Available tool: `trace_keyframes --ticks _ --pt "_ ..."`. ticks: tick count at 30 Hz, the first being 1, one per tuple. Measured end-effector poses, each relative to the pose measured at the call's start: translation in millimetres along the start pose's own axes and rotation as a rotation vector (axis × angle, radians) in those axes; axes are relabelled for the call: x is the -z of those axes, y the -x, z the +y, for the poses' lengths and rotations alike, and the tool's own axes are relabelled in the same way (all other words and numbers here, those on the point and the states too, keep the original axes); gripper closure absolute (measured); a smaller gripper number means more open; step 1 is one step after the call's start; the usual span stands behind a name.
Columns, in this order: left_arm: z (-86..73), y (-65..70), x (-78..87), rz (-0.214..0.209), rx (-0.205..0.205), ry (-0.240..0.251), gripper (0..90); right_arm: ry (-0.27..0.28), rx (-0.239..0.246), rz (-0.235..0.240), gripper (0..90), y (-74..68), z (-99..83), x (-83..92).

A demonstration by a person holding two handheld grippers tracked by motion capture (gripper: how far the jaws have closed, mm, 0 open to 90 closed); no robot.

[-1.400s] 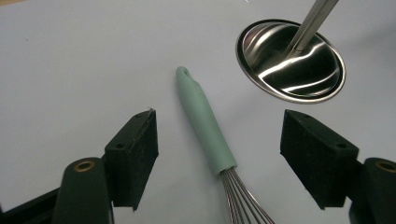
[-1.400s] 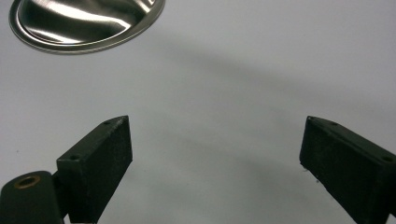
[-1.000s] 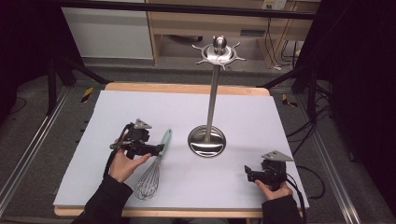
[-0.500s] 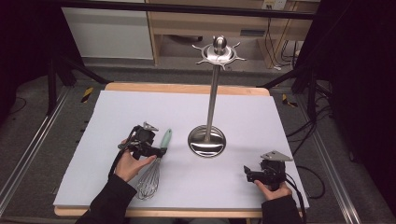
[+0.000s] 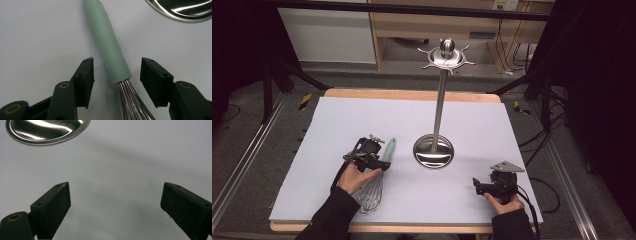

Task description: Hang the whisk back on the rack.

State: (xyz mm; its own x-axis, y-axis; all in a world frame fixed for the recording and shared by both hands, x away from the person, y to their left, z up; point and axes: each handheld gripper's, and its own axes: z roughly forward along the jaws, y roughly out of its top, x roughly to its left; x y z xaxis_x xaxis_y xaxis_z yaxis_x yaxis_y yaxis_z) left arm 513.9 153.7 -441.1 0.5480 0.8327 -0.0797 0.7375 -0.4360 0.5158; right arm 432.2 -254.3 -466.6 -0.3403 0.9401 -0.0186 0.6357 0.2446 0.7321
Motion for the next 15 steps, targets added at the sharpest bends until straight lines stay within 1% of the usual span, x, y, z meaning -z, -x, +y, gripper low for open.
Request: trace_keyframes --ticks 4,5,10,12,13,15 --pt "0.1 -0.1 -3.8 0.004 0.007 -0.019 48.7 -0.003 0.003 0.003 9.7 0.4 0.0 -0.3" --pt "0.2 -0.1 -5.8 0.005 0.006 -0.028 49.8 -0.003 0.007 -0.002 9.7 0.3 0.0 -0.7" --pt "0.3 0.1 -9.7 0.002 0.012 -0.040 54.6 -0.003 0.003 0.008 9.8 0.0 0.0 -0.9" --pt "0.2 0.6 -11.5 0.000 0.021 -0.043 55.4 -0.004 0.005 0.006 9.8 0.0 0.0 -1.0" --pt "0.3 0.8 -13.5 0.004 0.023 -0.051 57.1 -0.004 0.005 0.007 10.0 -0.1 0.1 -1.1" --pt "0.3 0.9 -14.8 0.007 0.027 -0.049 58.7 -0.005 0.009 0.003 10.0 0.0 -0.1 -1.5"
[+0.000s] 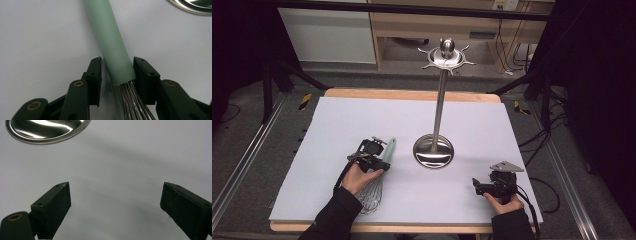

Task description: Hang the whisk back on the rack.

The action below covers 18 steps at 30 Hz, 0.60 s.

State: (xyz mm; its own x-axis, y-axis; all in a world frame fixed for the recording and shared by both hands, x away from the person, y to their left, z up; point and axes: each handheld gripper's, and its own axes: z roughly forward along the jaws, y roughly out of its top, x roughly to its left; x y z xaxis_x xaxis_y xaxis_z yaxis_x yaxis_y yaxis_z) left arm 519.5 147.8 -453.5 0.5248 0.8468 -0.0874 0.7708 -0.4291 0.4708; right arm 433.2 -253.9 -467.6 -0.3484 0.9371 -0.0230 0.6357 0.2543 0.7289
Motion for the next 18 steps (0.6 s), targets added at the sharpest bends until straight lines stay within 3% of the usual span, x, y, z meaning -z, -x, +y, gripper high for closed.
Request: trace_keyframes --ticks 13,18 --pt "1.2 1.6 -0.2 0.013 0.032 -0.005 64.3 -0.002 0.001 -0.001 10.0 -0.1 0.2 -0.1" --pt "0.6 4.2 2.8 0.003 0.032 0.014 66.0 -0.001 0.002 -0.002 10.0 0.1 0.2 0.0"
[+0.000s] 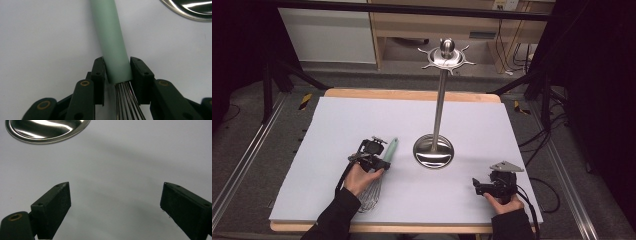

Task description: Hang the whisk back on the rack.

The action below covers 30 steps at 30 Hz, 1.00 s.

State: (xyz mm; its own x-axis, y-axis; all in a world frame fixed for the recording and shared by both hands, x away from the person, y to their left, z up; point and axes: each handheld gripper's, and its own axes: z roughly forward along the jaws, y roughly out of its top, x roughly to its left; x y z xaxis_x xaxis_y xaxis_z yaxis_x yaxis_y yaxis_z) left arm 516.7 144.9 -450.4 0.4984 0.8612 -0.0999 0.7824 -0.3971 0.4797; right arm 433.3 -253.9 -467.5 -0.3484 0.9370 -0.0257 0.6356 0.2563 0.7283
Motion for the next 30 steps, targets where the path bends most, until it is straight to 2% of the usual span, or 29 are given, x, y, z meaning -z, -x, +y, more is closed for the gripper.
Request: trace_keyframes --ticks 5,13,21,30 --pt "-1.0 2.3 8.5 -0.001 -0.013 0.025 68.0 0.000 -0.001 0.000 10.0 0.0 0.0 0.2" --pt "-5.8 7.7 31.7 -0.021 -0.031 0.100 69.0 -0.001 -0.001 -0.001 10.1 0.1 0.0 0.2" --pt "-12.1 9.9 45.8 -0.030 -0.040 0.151 69.1 -0.002 -0.007 0.006 10.1 -0.1 0.1 0.8" --pt "-24.3 7.6 66.1 -0.042 -0.045 0.245 69.2 -0.006 -0.005 0.000 10.1 0.5 -0.2 0.1"
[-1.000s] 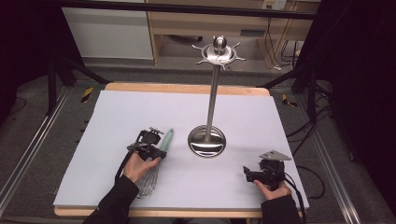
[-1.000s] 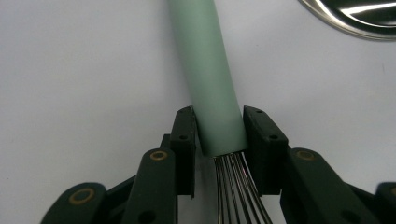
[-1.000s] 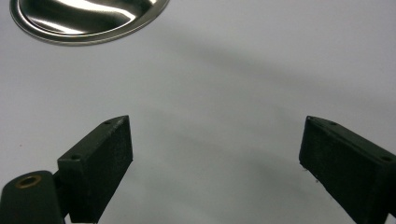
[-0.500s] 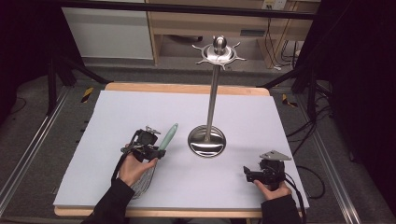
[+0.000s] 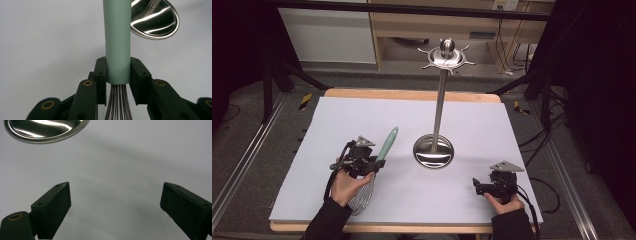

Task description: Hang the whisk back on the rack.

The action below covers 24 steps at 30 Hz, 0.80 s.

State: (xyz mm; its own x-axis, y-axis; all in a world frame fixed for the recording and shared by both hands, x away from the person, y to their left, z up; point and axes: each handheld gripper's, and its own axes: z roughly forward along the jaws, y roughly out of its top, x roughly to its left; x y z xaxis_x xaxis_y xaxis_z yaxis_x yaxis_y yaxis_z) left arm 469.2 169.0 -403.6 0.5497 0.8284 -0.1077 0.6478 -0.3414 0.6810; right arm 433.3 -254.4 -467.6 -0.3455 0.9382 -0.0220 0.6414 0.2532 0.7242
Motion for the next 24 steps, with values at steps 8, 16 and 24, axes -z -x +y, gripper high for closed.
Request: trace_keyframes --ticks 8,16,24 --pt "-7.2 -4.0 12.5 -0.011 0.010 0.053 69.2 -0.001 -0.001 0.001 10.1 -0.2 -0.2 -0.1" --pt "-10.3 -4.2 23.7 -0.012 0.010 0.098 69.2 -0.002 0.009 -0.003 10.2 -1.3 0.2 0.4" --pt "-10.7 -4.0 40.7 -0.012 0.010 0.167 69.2 0.001 0.011 -0.001 10.2 -2.3 0.4 0.4"
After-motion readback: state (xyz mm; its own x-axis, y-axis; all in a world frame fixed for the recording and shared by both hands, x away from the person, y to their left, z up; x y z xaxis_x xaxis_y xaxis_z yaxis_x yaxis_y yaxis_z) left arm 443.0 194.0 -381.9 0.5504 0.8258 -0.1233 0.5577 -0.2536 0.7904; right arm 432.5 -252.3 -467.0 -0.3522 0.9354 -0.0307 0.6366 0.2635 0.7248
